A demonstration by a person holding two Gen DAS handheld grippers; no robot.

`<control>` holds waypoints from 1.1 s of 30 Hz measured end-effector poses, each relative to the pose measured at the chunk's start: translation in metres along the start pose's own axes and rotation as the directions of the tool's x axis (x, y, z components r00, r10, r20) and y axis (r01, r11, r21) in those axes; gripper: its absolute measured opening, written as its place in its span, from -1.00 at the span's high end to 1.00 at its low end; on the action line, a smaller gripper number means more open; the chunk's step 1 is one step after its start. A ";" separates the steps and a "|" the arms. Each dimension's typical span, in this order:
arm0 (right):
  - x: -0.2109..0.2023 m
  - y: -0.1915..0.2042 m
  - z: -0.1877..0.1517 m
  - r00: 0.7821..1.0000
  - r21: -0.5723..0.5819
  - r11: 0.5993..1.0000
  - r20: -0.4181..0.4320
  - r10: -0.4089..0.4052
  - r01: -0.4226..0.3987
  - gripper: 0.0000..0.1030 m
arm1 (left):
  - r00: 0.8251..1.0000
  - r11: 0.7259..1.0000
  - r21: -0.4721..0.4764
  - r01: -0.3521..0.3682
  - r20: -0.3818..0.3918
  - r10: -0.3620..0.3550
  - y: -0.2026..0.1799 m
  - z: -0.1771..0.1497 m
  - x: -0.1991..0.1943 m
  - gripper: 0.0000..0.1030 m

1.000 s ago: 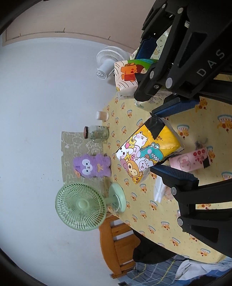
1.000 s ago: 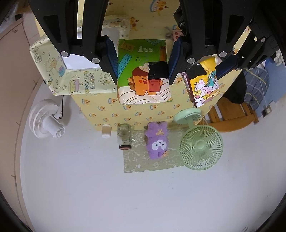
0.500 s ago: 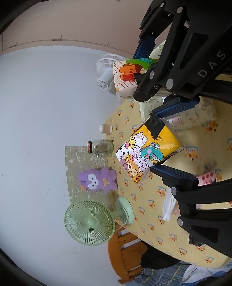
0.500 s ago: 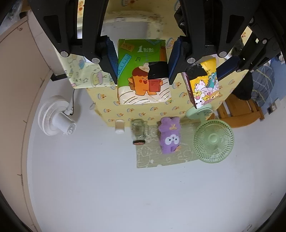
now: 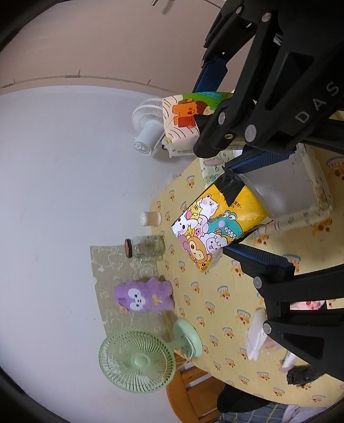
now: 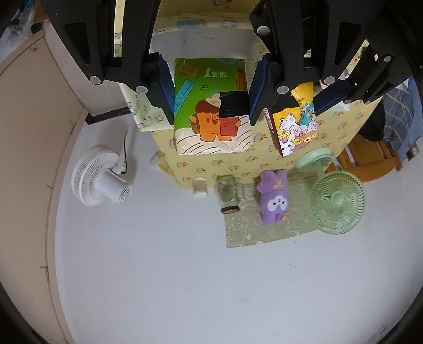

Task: Organize soft objects
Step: 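Carry the yellow pack with the left tool while the right tool carries the green box to the gift box, then lower both items into the gift box and open both tools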

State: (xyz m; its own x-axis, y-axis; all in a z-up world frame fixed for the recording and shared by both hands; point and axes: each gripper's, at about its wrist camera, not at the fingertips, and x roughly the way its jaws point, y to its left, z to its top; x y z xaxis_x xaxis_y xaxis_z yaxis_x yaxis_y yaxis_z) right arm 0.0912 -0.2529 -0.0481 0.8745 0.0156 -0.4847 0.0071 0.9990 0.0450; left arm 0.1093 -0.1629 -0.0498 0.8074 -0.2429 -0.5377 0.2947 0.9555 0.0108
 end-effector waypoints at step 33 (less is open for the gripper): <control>0.076 -0.056 -0.021 0.986 0.061 0.995 -0.153 -0.063 0.073 -0.51 | 0.963 0.995 0.070 0.076 -0.265 -0.055 -0.040 -0.012 0.082 -0.49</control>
State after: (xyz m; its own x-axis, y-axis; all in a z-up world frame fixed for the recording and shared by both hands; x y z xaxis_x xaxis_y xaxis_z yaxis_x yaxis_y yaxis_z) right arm 0.1464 -0.3067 -0.1060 0.7875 -0.0410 -0.6149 0.1007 0.9929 0.0628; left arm 0.1575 -0.2189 -0.1044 0.6253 -0.2424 -0.7418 0.3903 0.9202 0.0283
